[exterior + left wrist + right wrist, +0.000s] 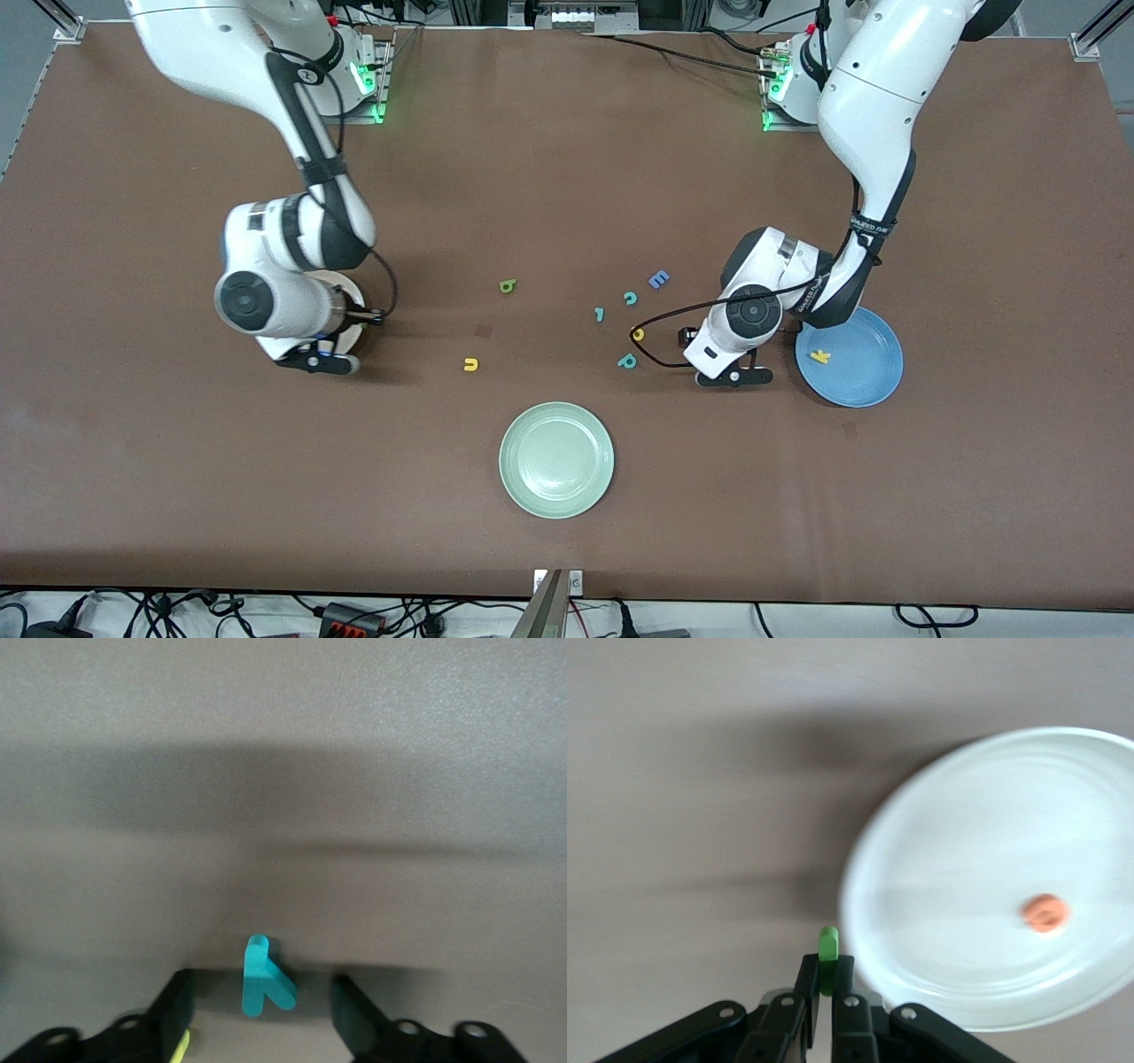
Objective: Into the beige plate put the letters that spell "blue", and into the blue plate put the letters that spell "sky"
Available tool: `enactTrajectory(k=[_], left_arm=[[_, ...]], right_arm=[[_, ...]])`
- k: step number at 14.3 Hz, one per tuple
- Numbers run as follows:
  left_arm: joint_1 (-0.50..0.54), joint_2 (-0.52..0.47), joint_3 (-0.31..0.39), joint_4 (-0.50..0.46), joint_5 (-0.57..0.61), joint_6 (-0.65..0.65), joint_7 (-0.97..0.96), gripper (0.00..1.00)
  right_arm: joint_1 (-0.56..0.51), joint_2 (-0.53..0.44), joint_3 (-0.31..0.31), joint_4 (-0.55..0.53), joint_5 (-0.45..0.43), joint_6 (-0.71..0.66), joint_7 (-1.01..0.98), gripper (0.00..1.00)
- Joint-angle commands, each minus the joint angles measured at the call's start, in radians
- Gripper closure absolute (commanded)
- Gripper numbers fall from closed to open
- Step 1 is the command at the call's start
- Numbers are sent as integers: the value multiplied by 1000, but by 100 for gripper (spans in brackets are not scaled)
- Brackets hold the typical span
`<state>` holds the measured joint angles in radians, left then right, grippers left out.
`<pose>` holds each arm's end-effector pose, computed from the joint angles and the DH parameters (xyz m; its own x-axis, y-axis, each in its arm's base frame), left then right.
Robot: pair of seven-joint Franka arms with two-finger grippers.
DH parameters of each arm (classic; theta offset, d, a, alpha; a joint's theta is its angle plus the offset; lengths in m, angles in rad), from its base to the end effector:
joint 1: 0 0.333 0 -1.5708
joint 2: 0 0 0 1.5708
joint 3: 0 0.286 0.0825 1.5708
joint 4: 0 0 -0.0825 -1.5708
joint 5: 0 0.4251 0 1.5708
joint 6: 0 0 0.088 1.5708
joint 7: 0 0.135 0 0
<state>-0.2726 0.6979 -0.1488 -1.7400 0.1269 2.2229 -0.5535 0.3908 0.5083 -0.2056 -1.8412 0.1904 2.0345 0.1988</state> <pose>0.5898 -0.2589 0.0820 0.9808 0.0766 -0.1792 0.0600 -0.9936 -0.0961 0.6032 0.1264 0.1532 0.9477 -0.1125 -0.2987 -0.1111 -0.9936 0.0217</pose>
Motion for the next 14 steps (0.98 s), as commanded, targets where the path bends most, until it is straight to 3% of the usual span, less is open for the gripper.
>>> enactTrajectory(k=[1, 3, 7, 8, 9, 10, 14], left_arm=[[7, -34, -3, -47, 20, 12, -19, 73], [7, -34, -3, -47, 20, 11, -17, 86], [9, -41, -3, -46, 20, 0, -5, 90], [21, -58, -2, -43, 20, -23, 3, 90], [42, -81, -2, -36, 22, -76, 23, 90], [58, -107, -2, -30, 22, -133, 53, 90], [196, -162, -2, 3, 20, -291, 309, 89]], right_arm=[[-3, -36, 3, -93, -5, 12, -50, 100], [-13, -28, -29, -107, -5, 33, -116, 100], [-78, 2, -37, -105, -5, 61, -234, 100], [-79, 2, -37, -105, -3, 61, -234, 86], [-72, 2, -35, -102, 4, 62, -219, 24], [-69, 2, -35, -98, 7, 61, -216, 0], [-55, -5, -28, -27, 17, 49, -190, 0]])
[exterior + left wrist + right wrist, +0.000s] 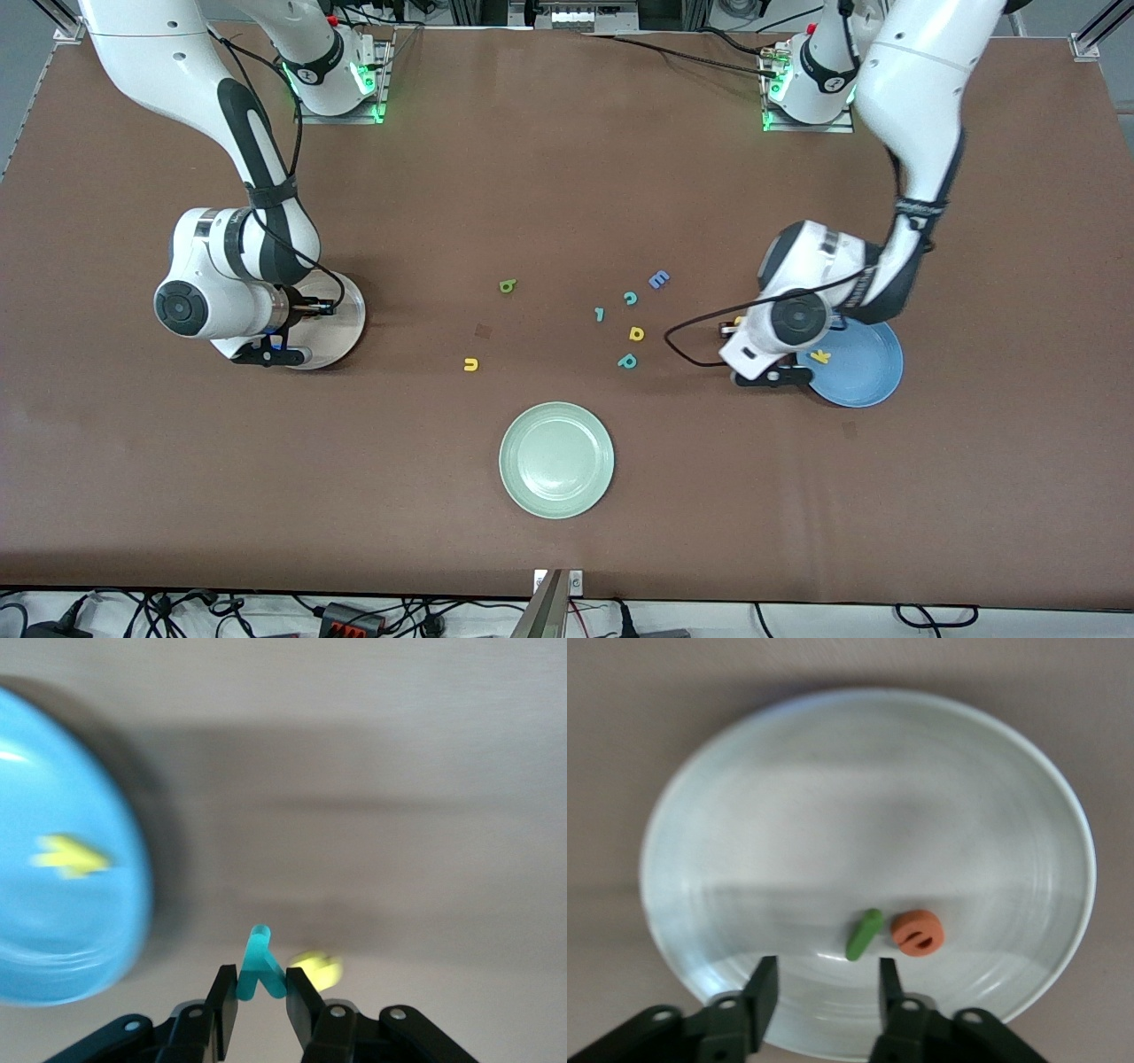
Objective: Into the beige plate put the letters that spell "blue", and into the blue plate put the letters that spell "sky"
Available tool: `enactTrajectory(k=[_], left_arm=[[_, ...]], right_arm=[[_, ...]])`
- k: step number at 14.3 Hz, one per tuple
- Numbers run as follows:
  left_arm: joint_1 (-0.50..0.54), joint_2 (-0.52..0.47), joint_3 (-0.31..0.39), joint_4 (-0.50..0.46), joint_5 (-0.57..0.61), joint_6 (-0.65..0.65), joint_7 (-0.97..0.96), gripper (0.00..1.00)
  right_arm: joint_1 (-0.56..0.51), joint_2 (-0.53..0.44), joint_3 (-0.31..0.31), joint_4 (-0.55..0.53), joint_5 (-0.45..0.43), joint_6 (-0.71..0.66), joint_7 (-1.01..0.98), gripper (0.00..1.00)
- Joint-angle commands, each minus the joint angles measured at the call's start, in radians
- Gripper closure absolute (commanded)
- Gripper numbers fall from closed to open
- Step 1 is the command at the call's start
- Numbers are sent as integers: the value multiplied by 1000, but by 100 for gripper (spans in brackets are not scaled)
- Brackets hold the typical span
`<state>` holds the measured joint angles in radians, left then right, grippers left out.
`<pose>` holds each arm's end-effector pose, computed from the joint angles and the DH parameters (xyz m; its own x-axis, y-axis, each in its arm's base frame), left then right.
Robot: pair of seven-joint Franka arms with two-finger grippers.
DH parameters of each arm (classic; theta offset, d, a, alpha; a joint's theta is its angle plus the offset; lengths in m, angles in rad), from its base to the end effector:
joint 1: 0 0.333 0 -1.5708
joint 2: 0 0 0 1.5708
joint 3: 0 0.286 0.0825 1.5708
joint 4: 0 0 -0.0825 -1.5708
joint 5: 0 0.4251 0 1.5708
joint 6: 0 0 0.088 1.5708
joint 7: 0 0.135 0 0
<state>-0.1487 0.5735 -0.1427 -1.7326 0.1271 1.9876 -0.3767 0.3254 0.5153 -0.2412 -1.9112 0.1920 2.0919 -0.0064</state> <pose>0.6140 -0.1721 0.1519 0.9595 0.0433 -0.2783 0.0073 -0.9916 -0.1290 0.5935 0.0578 0.1260 0.9509 -0.0174 -0.3091 -0.0224 -0.9997 -0.0125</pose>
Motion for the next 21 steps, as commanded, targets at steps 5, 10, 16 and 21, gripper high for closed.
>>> enactTrajectory(k=[5, 10, 16, 21], left_arm=[[184, -26, -8, -15, 20, -55, 332, 49], [175, -9, -56, -31, -3, -37, 273, 0], [170, 9, -175, -132, -11, 179, 68, 0], [143, 19, -178, -203, -4, 289, 65, 9]], right_arm=[[138, 77, 14, 272, 36, 13, 118, 0], [260, 210, 13, 445, 27, 62, 157, 0], [325, 316, 14, 475, 24, 189, 307, 0], [372, 367, 8, 501, 18, 191, 359, 0]])
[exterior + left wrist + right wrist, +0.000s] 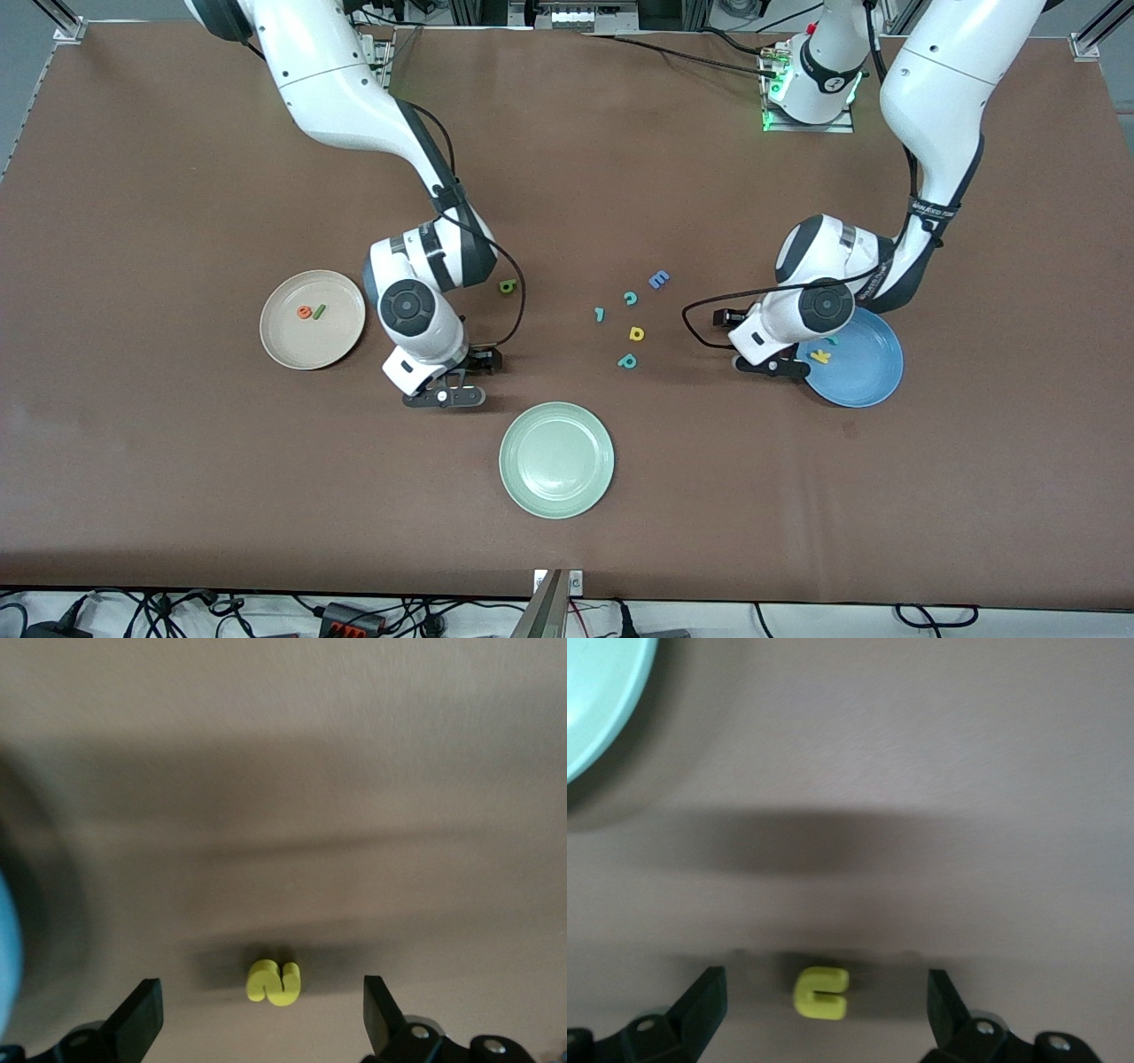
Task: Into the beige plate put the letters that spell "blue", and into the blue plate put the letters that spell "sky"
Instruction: 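Grasp the yellow 2 with the left gripper while the right gripper grasps the u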
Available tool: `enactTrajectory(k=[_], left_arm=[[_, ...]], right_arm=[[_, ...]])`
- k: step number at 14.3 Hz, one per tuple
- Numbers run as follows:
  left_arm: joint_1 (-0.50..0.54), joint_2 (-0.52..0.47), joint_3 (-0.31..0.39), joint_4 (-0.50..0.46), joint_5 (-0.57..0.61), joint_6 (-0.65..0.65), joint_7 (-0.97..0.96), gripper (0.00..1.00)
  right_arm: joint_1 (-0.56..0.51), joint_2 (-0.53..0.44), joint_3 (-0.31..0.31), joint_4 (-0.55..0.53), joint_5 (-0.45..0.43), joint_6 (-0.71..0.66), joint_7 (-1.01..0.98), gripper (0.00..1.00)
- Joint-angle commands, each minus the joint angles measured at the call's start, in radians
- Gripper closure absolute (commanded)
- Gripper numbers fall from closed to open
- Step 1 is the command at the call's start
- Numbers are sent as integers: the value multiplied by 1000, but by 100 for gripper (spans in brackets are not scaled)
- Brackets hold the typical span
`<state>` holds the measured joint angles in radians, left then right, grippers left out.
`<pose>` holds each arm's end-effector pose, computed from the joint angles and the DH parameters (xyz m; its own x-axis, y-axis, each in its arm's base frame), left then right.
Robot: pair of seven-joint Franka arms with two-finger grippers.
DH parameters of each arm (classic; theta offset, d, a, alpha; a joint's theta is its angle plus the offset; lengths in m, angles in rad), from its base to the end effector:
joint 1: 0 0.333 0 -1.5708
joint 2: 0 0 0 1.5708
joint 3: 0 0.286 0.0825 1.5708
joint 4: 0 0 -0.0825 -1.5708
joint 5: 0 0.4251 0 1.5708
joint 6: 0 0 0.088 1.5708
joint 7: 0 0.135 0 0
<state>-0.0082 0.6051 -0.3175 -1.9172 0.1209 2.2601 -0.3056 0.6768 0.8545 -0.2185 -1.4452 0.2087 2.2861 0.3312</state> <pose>0.5684 -0.1986 0.0872 0.9670 -0.0775 -0.2429 -0.0714 -0.9969 0.0336 0.6442 0.3474 0.1117 0.9979 0.0642 0.0114 0.0642 -0.9979 0.0023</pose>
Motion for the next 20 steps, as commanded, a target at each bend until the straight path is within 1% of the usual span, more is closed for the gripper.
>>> enactTrajectory(k=[1, 2, 3, 5, 6, 7, 8, 9, 10, 11, 12, 13, 14, 15, 17, 19, 20], left_arm=[[2, -13, -3, -22, 2, 16, -6, 18], [2, -10, -3, -22, 2, 16, -6, 27], [2, -5, -3, -22, 2, 16, -6, 36], [1, -5, -3, -22, 3, 16, -6, 51], [1, -4, -3, -22, 5, 18, -4, 53], [1, 1, -3, -22, 5, 19, -6, 54], [1, 2, -3, -22, 6, 33, -4, 56], [2, 4, -3, -23, 6, 44, -4, 63], [2, 4, -3, -23, 6, 44, -3, 77], [2, 1, -3, -23, 6, 42, 0, 89], [2, -4, -3, -20, 8, 38, 6, 94], [4, -8, -3, -17, 8, 32, 8, 96], [7, -28, -3, -17, 8, 6, 10, 96], [10, -48, -3, -5, 9, -51, 16, 96], [17, -88, 0, 44, 8, -189, 25, 95], [33, -90, 14, 121, 19, -314, 75, 95], [65, -91, 21, 133, 61, -330, 139, 95]], right_arm=[[20, 29, -13, 34, -14, -4, 22, 0], [21, 31, -13, 34, -25, -4, 22, 0], [24, 37, -13, 34, -26, -4, 22, 3], [26, 40, -13, 34, -26, -4, 22, 3], [26, 41, -13, 34, -26, -5, 22, 10], [26, 41, -13, 34, -28, -7, 22, 21], [26, 41, -13, 34, -28, -7, 20, 27], [26, 41, -13, 34, -28, -7, 20, 35], [26, 41, -13, 34, -28, -7, 20, 40], [26, 41, -13, 34, -28, -10, 20, 47], [26, 40, -13, 34, -28, -13, 20, 52], [26, 40, -13, 34, -28, -13, 20, 58], [26, 40, -13, 34, -28, -13, 20, 60], [26, 40, -13, 34, -28, -13, 20, 62], [26, 40, -13, 34, -28, -13, 20, 62], [26, 40, -13, 34, -28, -13, 20, 64], [26, 40, -13, 34, -28, -13, 20, 64]])
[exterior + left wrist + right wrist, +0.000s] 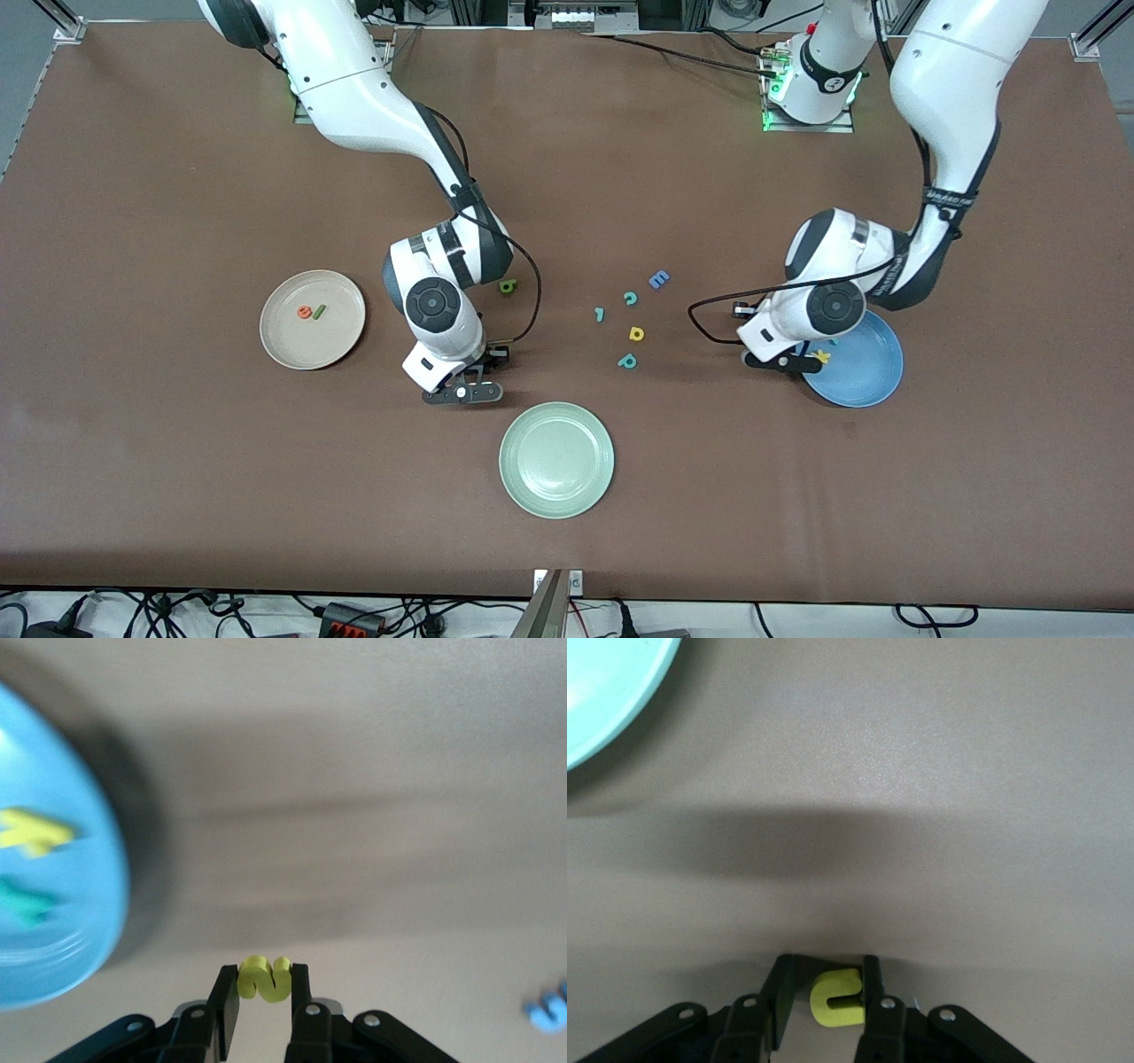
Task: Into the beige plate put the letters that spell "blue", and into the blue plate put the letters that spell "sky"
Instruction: 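Grasp the yellow 2 with the left gripper while the right gripper grasps the u, then drop the yellow 2 on the blue plate with the left gripper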
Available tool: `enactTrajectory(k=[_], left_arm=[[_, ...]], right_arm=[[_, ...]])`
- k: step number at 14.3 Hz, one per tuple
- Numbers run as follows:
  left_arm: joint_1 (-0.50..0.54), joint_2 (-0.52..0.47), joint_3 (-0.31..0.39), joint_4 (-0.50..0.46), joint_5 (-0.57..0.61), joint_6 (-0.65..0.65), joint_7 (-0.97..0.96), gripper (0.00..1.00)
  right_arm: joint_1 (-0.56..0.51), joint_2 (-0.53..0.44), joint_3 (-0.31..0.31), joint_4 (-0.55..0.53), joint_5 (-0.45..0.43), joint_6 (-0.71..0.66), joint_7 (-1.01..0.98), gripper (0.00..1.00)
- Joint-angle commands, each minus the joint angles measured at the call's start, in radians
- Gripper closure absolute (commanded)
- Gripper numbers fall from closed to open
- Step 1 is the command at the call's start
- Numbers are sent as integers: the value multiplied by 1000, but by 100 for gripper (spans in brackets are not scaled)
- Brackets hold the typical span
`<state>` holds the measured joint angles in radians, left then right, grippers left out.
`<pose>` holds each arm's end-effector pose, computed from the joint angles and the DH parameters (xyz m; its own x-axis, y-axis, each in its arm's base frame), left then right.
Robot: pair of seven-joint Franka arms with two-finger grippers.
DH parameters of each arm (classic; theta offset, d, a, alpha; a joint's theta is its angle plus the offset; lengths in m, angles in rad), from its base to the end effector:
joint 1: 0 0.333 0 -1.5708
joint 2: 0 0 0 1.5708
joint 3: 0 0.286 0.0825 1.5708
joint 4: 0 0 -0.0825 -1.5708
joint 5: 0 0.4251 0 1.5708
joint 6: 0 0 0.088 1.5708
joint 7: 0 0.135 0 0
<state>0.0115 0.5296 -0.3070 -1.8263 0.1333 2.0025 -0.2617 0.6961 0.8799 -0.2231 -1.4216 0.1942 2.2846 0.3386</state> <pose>0.5908 -0.1713 0.1524 0.9433 -0.0857 -0.3208 -0.0997 -0.9946 -0.0274 0.6408 0.3589 0.1045 0.9961 0.0867 0.0155 0.0863 -0.9961 0.0201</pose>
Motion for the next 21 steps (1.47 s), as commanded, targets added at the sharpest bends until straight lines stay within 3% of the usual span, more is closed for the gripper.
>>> enactTrajectory(k=[1, 5, 6, 7, 8, 12, 13, 16, 19, 21], left_arm=[[88, -13, 11, 44, 86, -71, 166, 94], [231, 39, 9, 41, 100, 25, 462, 84], [243, 43, 8, 42, 100, 25, 466, 66], [239, 46, 9, 44, 100, 25, 464, 10], [239, 47, 8, 47, 101, 25, 469, 0], [226, 36, -3, 50, 100, 16, 461, 0], [214, 29, -10, 65, 101, 9, 452, 0], [165, 26, -17, 241, 89, -231, 428, 0], [104, 26, -21, 405, 89, -393, 285, 0], [87, 24, -24, 499, 88, -480, 143, 0]], right_arm=[[6, 11, -9, 10, -9, -11, 13, 64], [5, 5, -9, 9, -1, -60, 54, 64], [6, 5, -9, 9, -1, -60, 66, 64], [8, 5, -9, 7, -1, -63, 71, 64], [8, 5, -9, 7, 1, -72, 72, 64], [6, 5, -9, 7, 1, -82, 71, 65], [3, 5, -9, 6, 1, -82, 71, 72], [-6, 5, -9, 7, 4, -82, 66, 93], [-12, -18, -16, 3, 1, -82, 69, 95], [0, -53, -60, -32, -7, -86, 71, 95]])
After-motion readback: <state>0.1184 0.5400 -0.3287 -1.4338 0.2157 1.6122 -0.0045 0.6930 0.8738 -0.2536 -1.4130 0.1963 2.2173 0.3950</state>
